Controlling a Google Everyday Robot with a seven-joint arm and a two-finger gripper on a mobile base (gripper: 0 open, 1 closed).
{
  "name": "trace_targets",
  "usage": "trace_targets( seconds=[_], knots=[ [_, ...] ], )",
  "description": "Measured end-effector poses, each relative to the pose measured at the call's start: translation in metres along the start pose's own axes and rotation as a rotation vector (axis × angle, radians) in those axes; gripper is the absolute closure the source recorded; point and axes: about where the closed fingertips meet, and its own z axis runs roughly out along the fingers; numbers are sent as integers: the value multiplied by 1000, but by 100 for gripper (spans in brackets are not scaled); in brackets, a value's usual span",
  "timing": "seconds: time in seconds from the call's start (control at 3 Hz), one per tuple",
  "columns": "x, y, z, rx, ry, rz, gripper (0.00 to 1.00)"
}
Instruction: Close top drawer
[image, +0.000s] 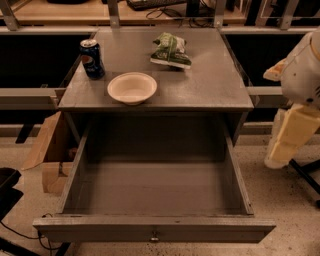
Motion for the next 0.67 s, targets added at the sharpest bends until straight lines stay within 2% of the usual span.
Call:
trace_targets(
  seconds=[0.33, 0.67],
  knots=[
    [18, 34, 43, -7, -2, 26, 3],
    [26, 66, 91, 3, -11, 56, 26]
  ],
)
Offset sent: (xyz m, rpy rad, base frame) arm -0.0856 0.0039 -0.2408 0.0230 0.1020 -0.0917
